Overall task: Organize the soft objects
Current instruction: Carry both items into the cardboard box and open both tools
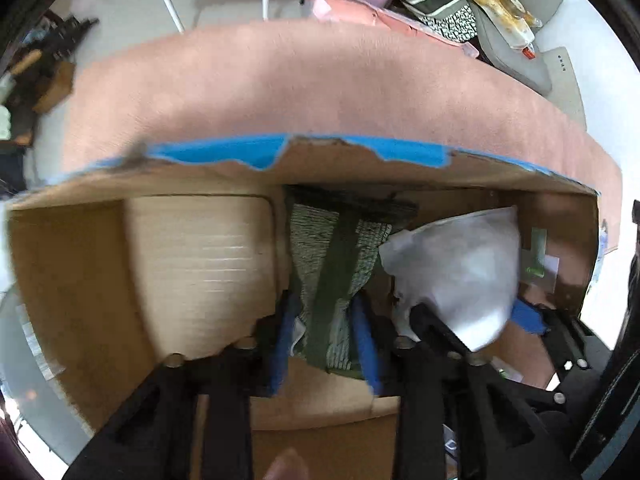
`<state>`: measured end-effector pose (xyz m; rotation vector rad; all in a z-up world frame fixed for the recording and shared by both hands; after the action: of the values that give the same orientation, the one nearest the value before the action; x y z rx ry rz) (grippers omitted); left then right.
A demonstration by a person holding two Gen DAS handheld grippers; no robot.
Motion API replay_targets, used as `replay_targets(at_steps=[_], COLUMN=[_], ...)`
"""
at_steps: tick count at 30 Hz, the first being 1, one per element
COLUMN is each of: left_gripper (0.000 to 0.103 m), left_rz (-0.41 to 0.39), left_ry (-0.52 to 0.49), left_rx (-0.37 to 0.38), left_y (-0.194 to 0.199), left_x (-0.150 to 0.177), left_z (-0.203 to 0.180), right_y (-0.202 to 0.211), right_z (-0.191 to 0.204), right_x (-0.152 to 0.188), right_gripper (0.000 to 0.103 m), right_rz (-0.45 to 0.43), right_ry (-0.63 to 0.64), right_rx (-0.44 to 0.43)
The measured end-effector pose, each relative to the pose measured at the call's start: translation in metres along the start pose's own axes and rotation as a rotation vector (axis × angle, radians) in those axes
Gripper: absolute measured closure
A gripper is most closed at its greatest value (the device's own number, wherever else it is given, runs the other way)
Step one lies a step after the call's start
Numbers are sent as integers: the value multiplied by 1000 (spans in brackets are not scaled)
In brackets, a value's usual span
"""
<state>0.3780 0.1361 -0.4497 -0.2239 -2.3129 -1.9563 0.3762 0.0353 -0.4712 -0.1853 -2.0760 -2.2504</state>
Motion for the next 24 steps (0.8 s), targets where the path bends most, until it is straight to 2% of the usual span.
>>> replay_targets(at_steps=[2,3,4,5,7,9,13,24], left_gripper=[65,50,27,19,8,4,4,3], left_rz=[-52,-66,-96,-114,-167,-204,-262,-372], left_ry=[-4,-4,2,3,2,0,7,10], left_rx=[-24,-32,-44,-51,-74,-90,-92,-125], left_y=[18,24,35,42,62,75,97,138], left_x=[2,3,6,7,15,21,43,99], left_z=[2,4,6,9,13,14,15,2], right_y=[10,16,22,31,44,57,85,152], right_z=[2,3,3,2,0,-2,-3,-5], right_x=[4,6,8,11,18,29,43,103], right_gripper=[21,17,6,2,2,0,0,0], right_rz=[-12,-18,-26,-45,-63,-84,-134,-269], right_ry=[7,13,19,30,43,58,77,77], right_rx=[2,-3,6,16,36,48,82,62])
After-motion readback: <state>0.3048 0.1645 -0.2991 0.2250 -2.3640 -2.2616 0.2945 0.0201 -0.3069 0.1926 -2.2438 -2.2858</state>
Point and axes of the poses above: each gripper's, at about its wrist camera, not at the fingertips, and y roughly against the way its jaws point, z to its left, x to its underside, the point moved 10 cm from there along -y, roughly the way its jaws point, and after that the axes turned 2 degrees about x, right-handed, at the moved point
